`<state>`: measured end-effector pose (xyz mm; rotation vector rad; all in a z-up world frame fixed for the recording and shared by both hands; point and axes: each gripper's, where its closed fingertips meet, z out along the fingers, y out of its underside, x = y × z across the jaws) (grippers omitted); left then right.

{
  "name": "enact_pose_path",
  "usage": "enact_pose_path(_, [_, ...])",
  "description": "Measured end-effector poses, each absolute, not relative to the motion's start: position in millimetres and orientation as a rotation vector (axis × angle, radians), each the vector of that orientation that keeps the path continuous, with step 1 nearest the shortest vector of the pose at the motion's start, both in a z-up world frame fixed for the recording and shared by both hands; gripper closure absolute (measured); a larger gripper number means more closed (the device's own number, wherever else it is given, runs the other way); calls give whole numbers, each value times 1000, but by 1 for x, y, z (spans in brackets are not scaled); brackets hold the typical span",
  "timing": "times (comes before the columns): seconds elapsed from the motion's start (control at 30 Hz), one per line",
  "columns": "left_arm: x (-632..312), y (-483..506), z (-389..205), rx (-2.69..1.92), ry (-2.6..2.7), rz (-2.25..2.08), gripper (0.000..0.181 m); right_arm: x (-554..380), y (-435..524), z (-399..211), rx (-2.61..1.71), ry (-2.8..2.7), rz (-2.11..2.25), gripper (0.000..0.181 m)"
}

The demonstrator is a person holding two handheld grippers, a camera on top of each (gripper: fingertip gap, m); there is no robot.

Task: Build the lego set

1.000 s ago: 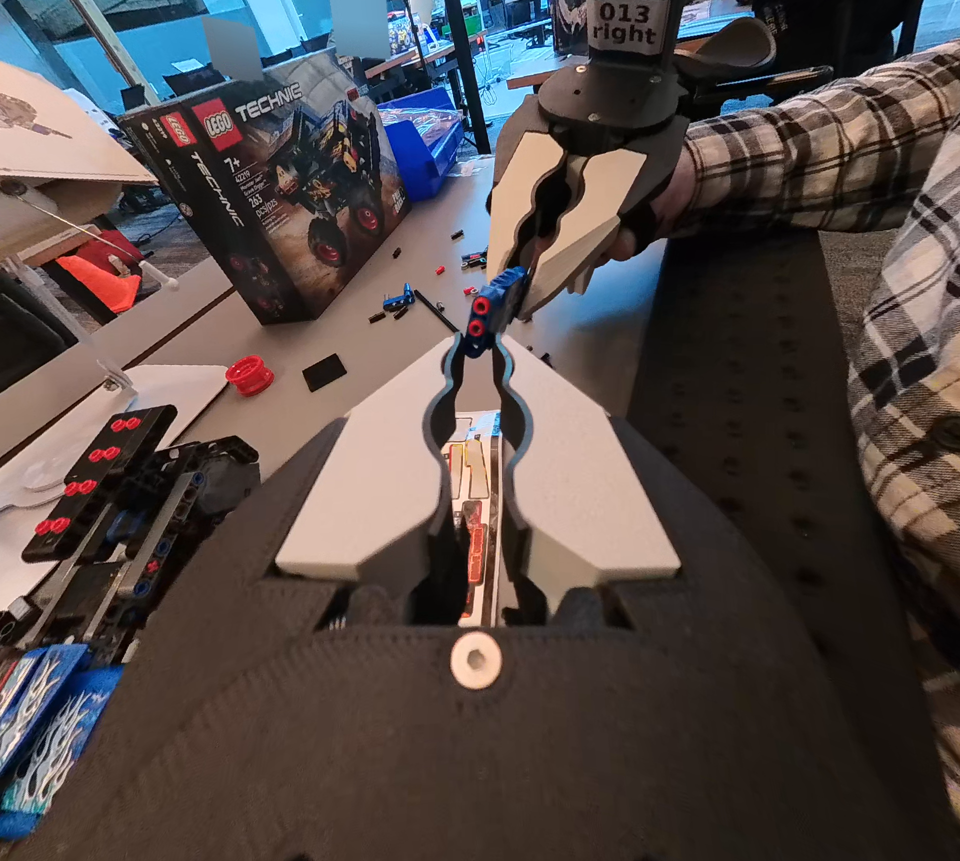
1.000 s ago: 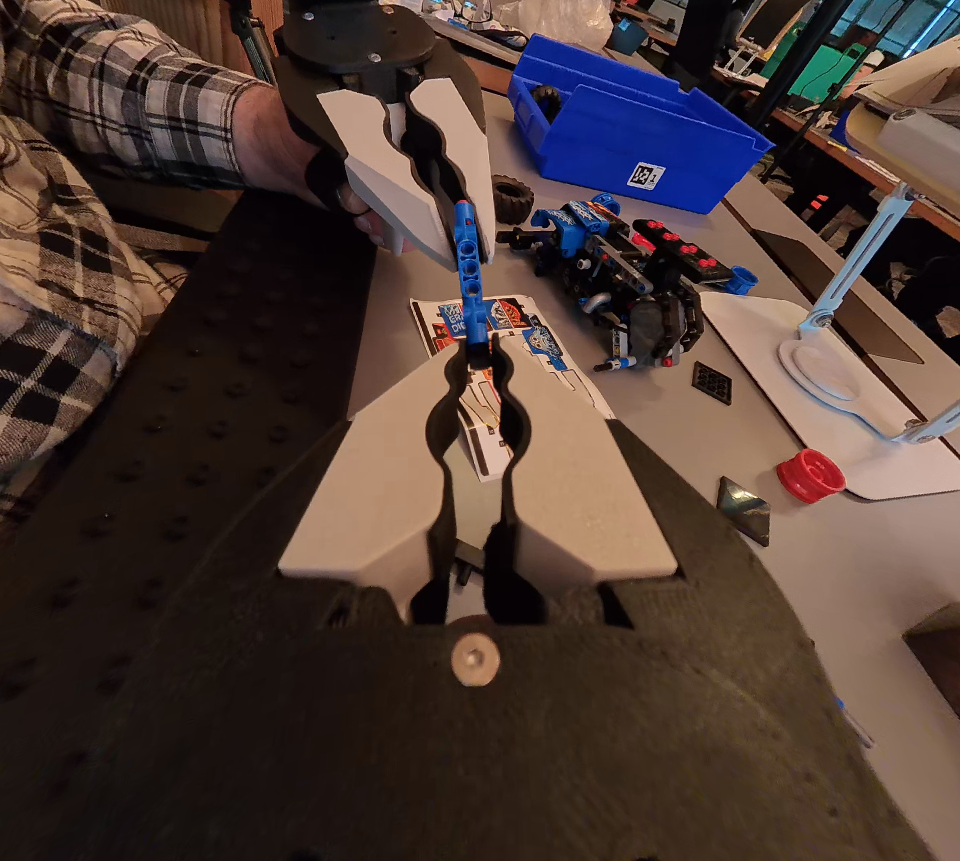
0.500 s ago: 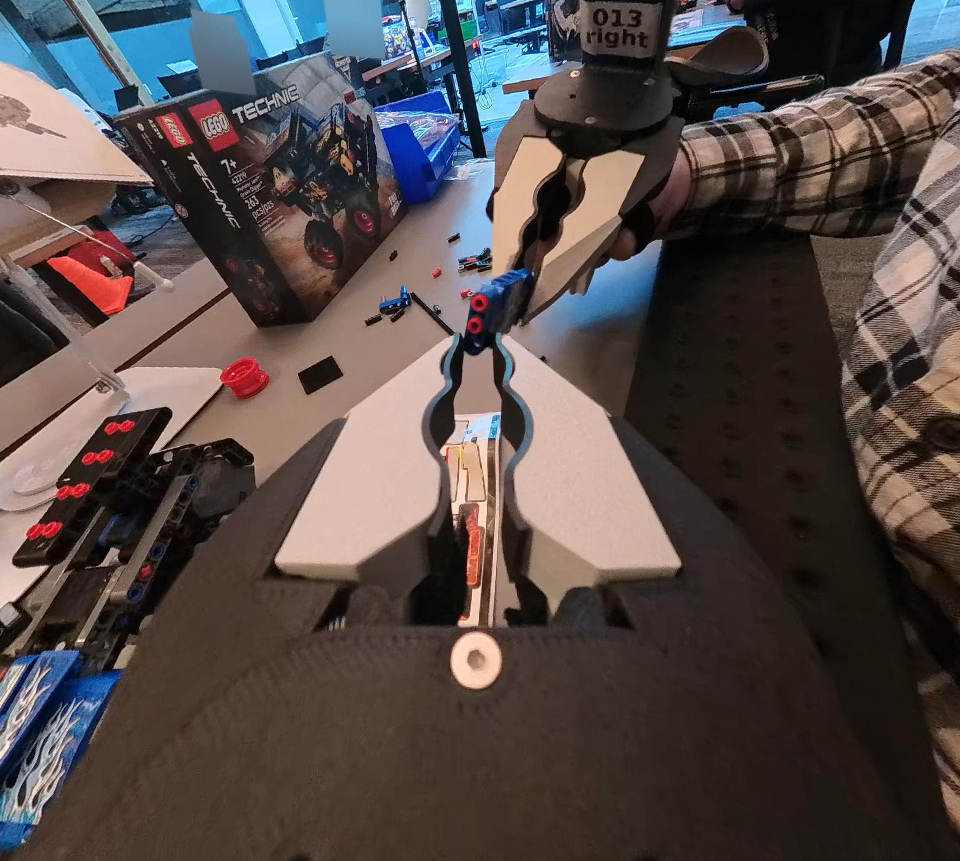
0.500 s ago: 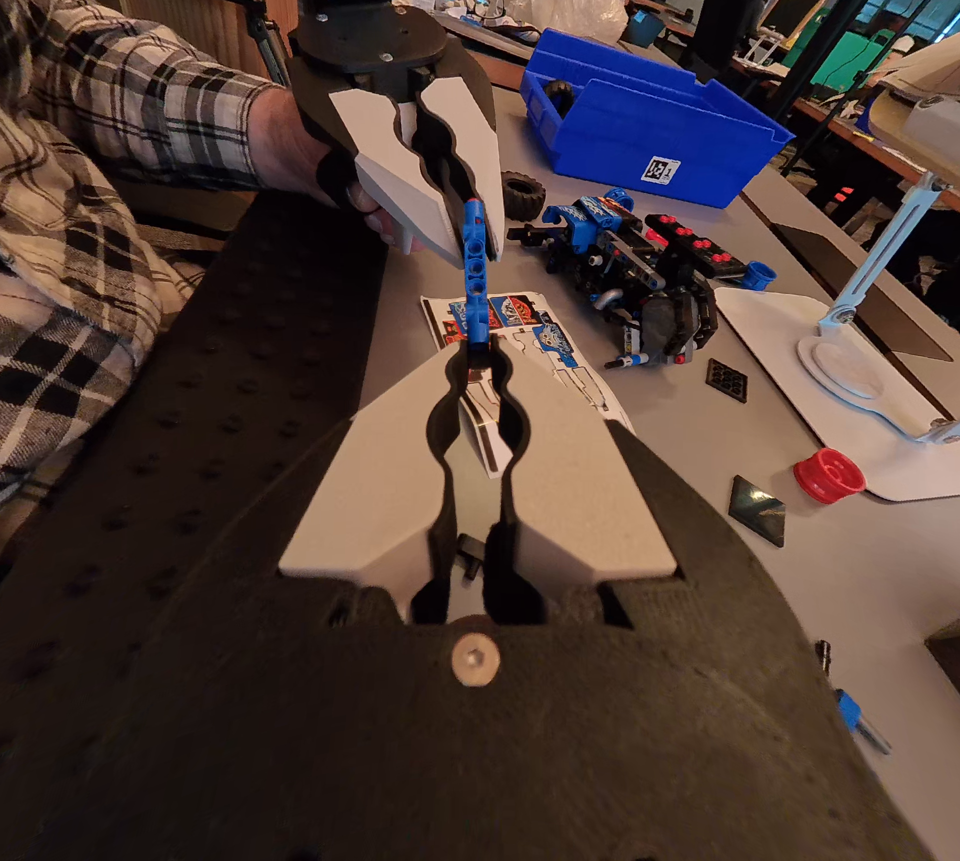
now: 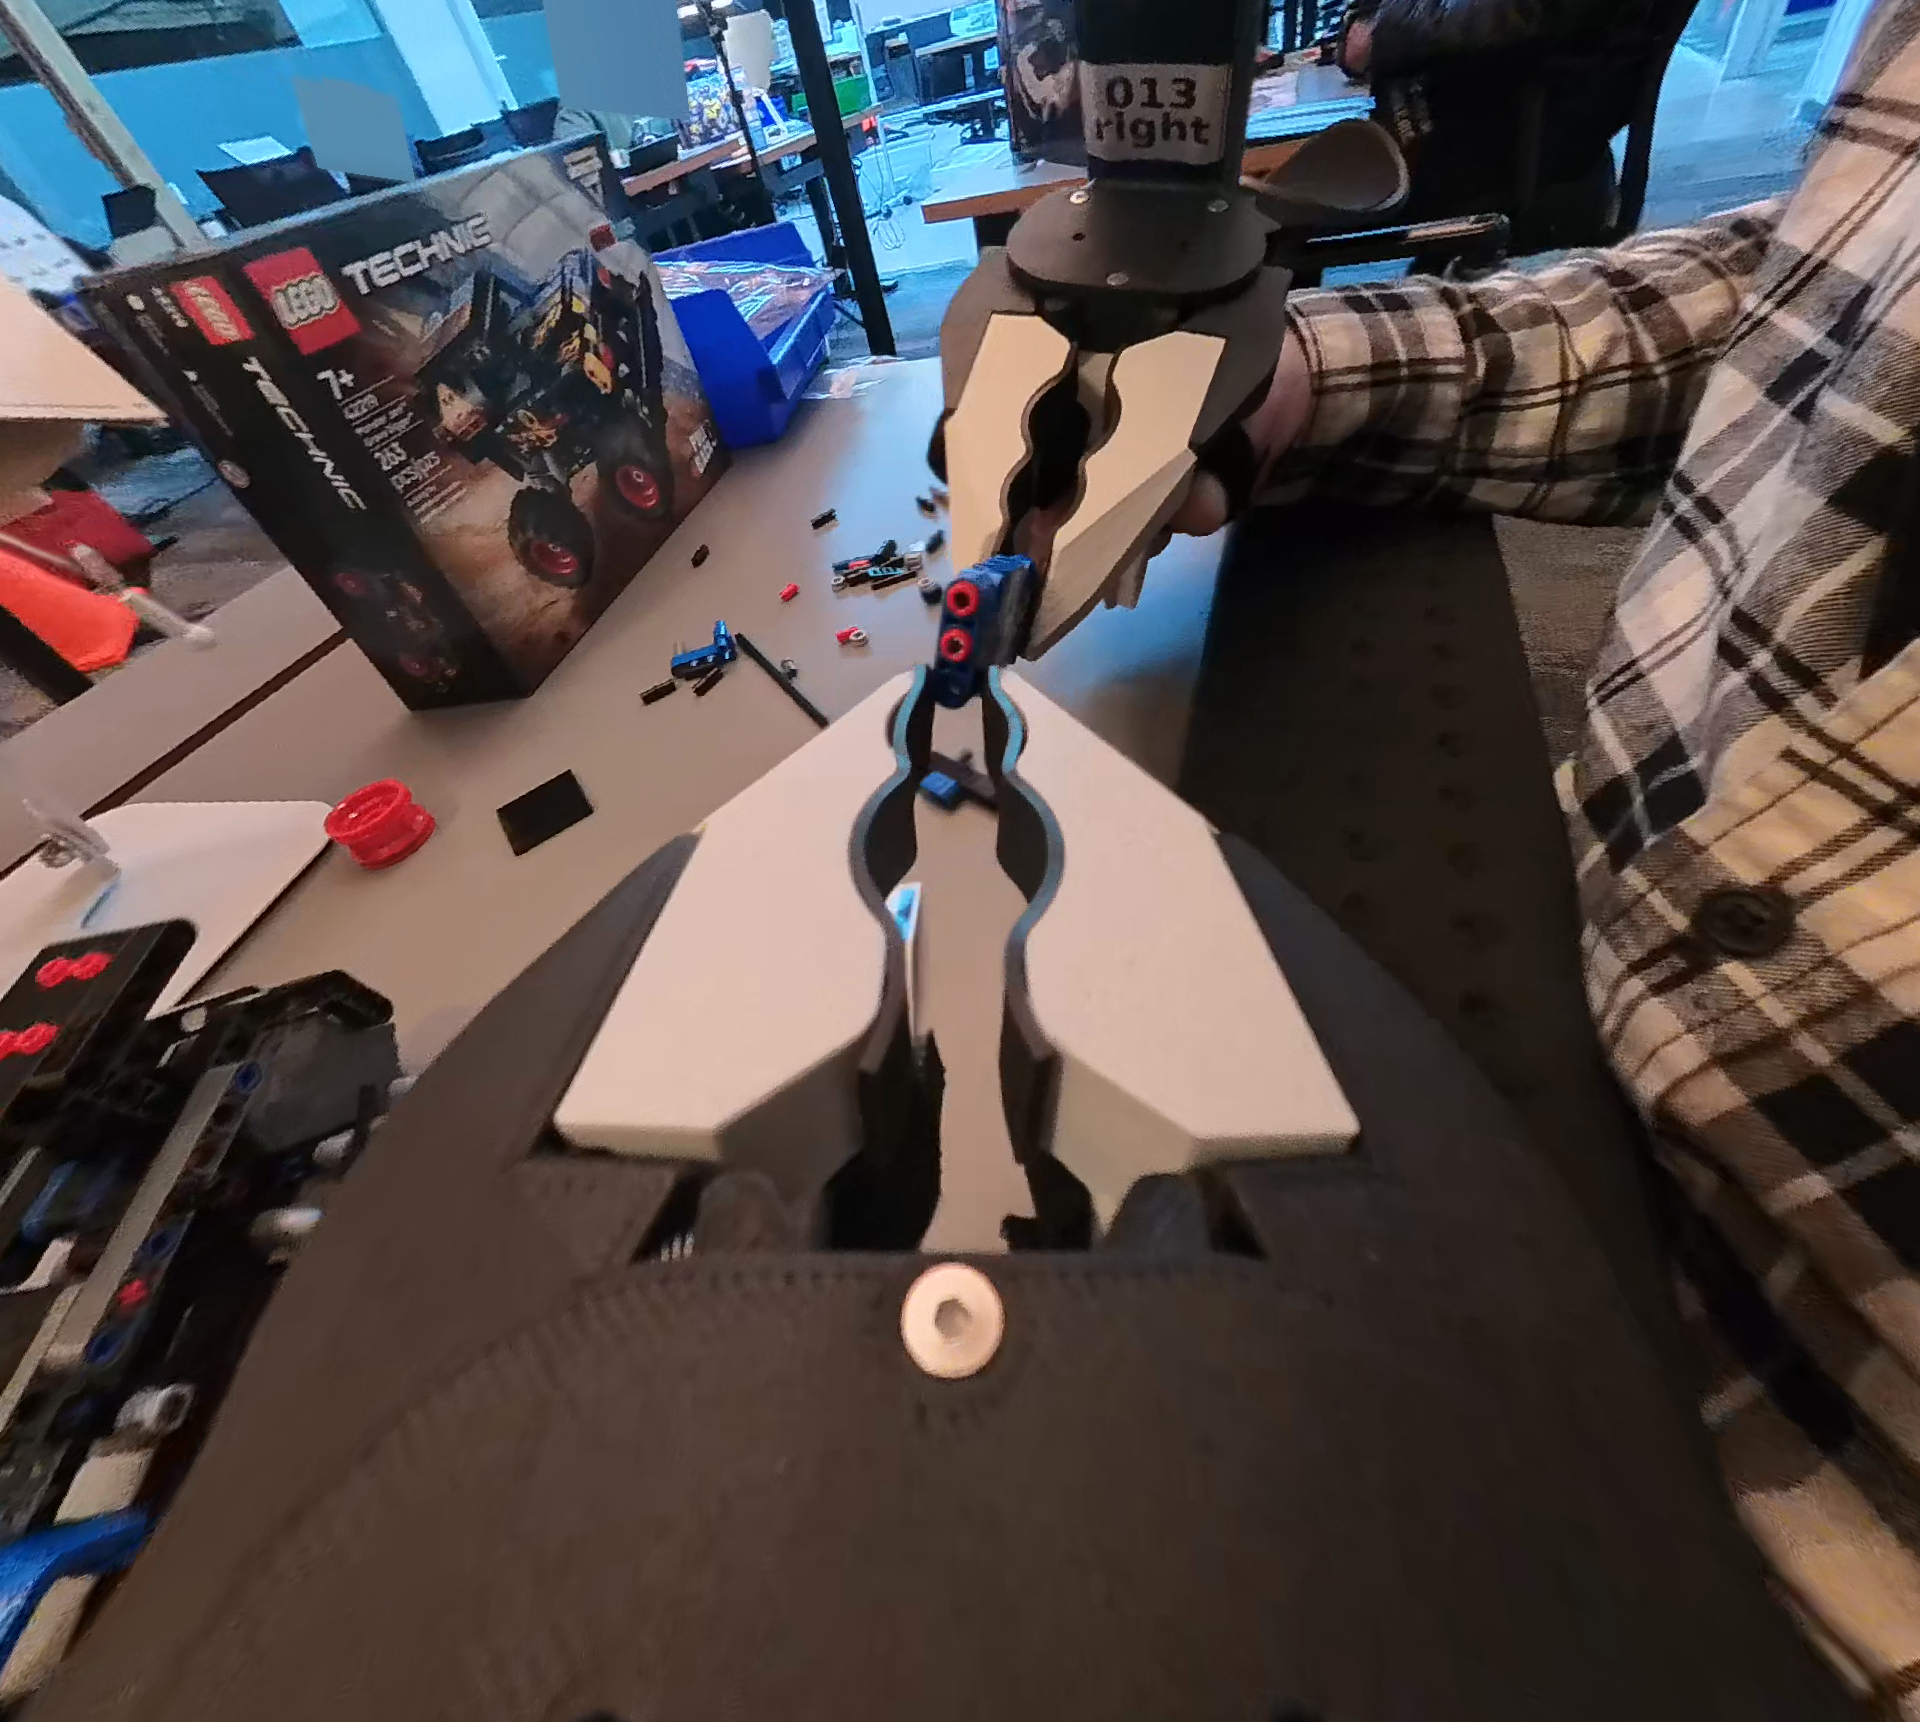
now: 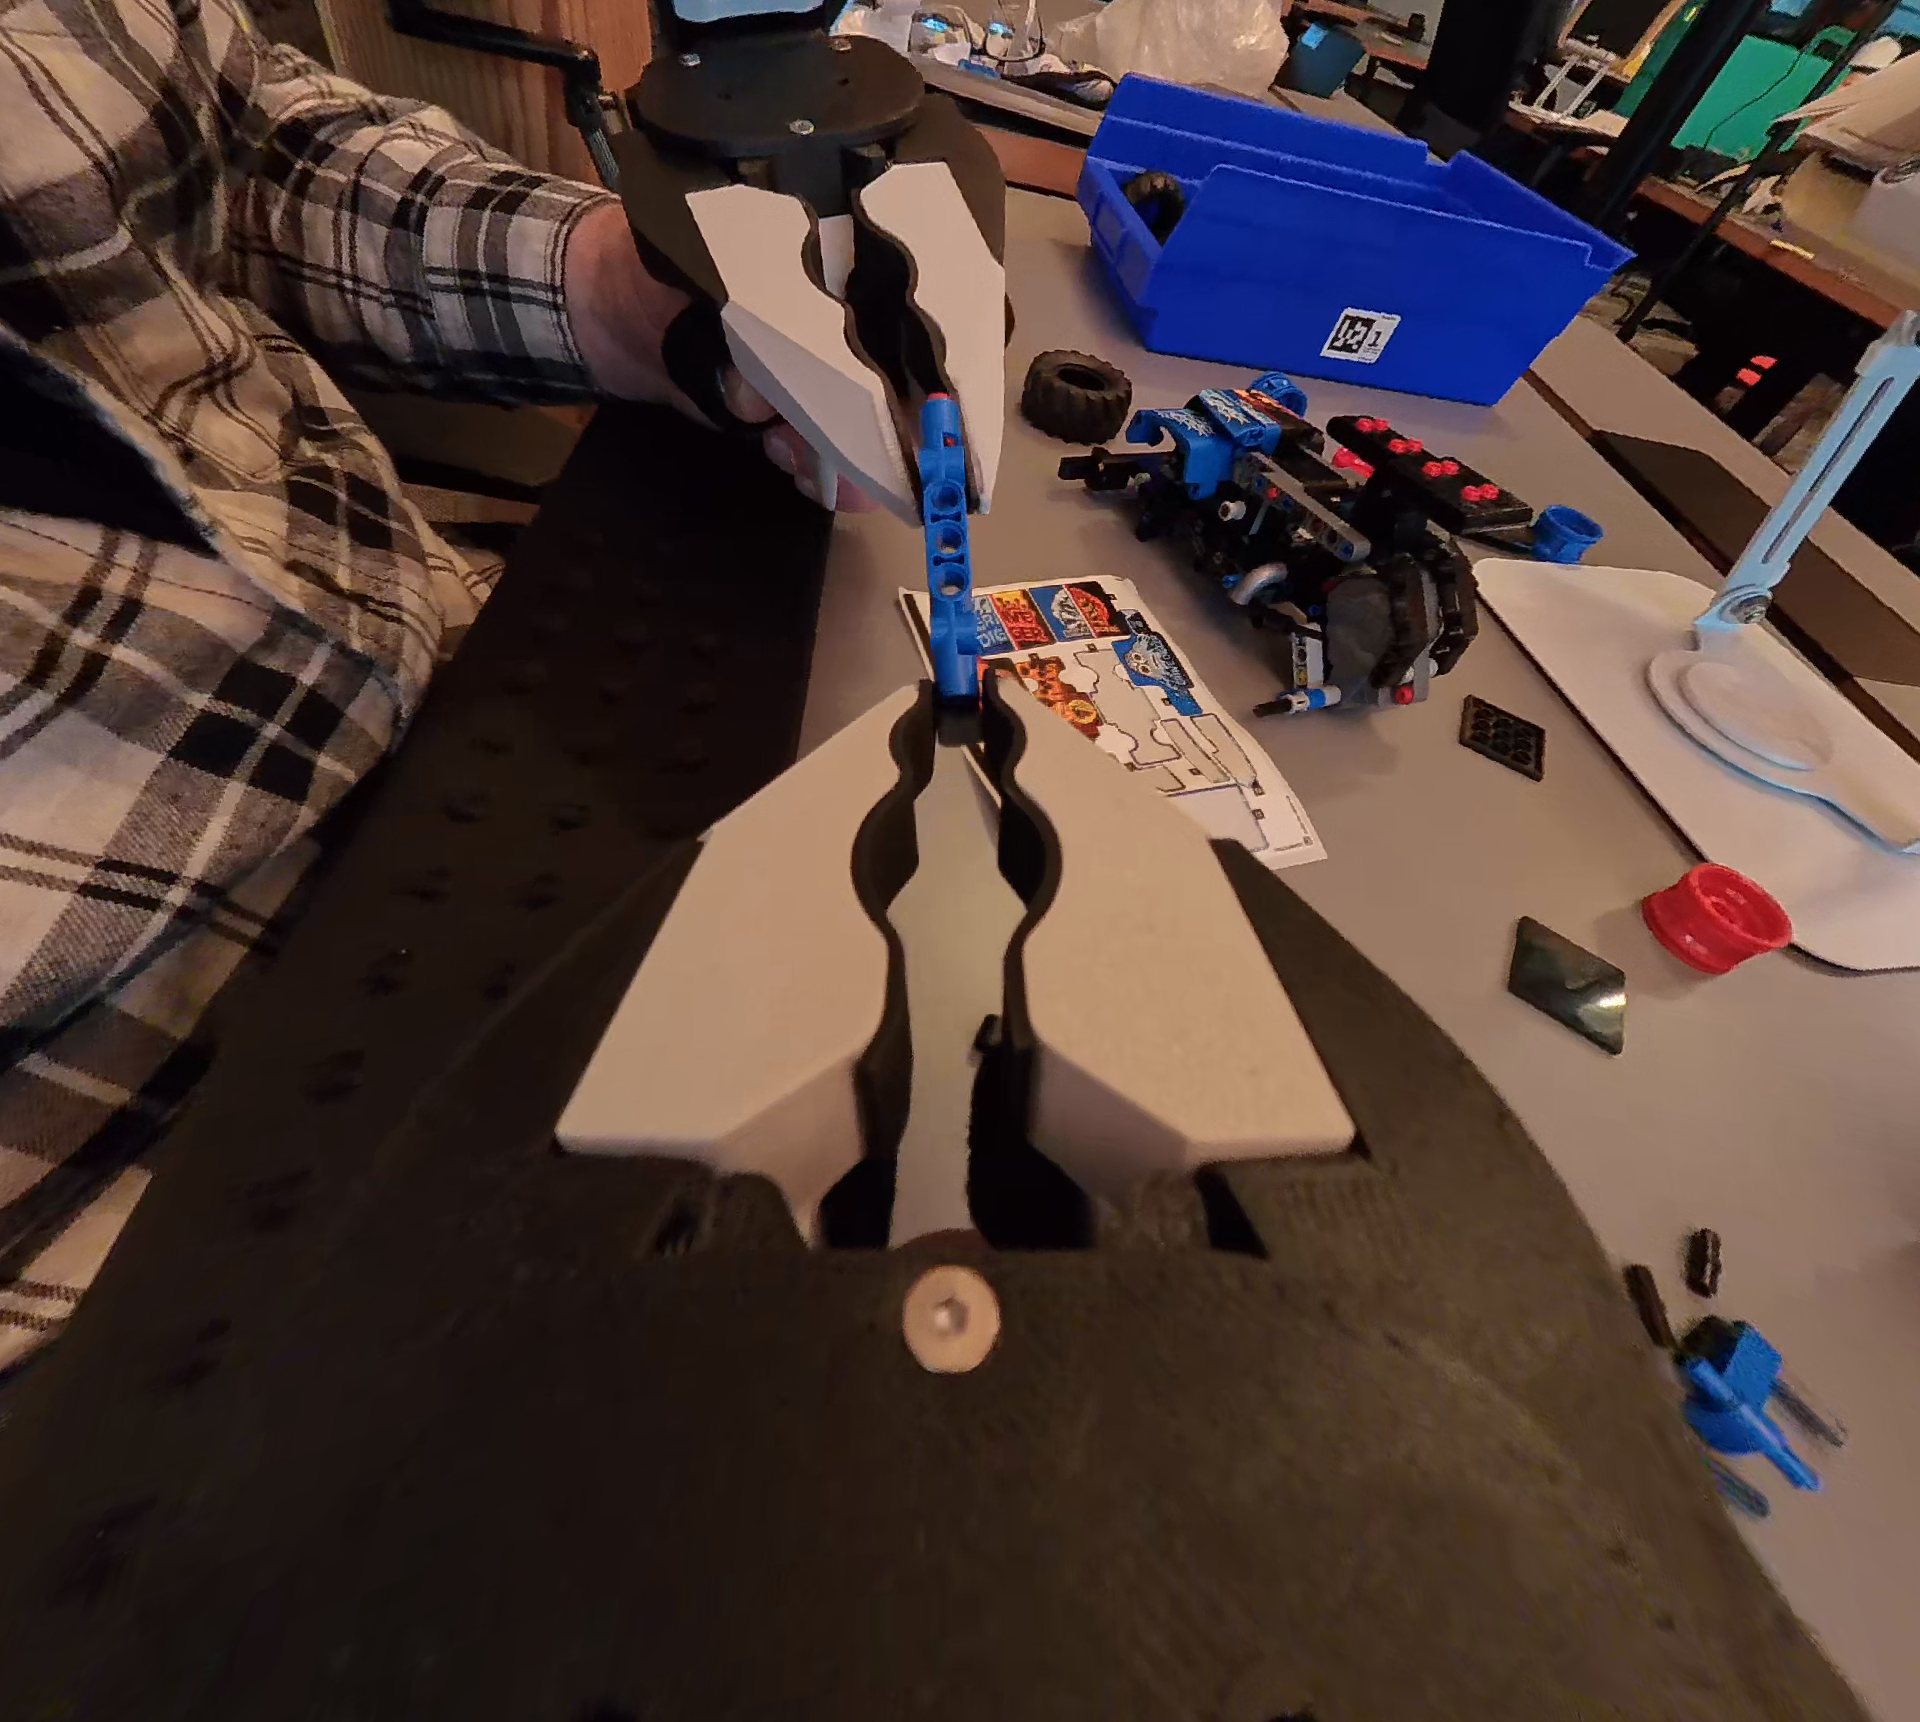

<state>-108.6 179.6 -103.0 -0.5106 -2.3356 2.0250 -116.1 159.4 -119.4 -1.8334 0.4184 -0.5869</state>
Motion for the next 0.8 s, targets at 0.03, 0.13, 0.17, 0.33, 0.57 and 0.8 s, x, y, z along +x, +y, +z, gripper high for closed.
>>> enact_pose_path(0.03, [-112,178,-103,-520,-2331,2017,174,-119,159,-119,-1829,420,-588,174])
enact_pose_path(0.13, [-121,172,-104,-559,-2320,1996,174,-126,158,-120,-1826,427,-596,175])
enact_pose_path(0.17, [-123,170,-105,-569,-2321,1986,174,-128,157,-121,-1832,432,-602,175])
enact_pose_path(0.33, [-132,162,-103,-603,-2302,1965,174,-138,150,-118,-1810,457,-638,175])
enact_pose_path(0.57, [-149,151,-105,-653,-2286,1918,174,-153,142,-115,-1799,464,-688,175])
enact_pose_path(0.8, [-158,139,-111,-685,-2298,1839,173,-162,132,-121,-1832,504,-717,176])
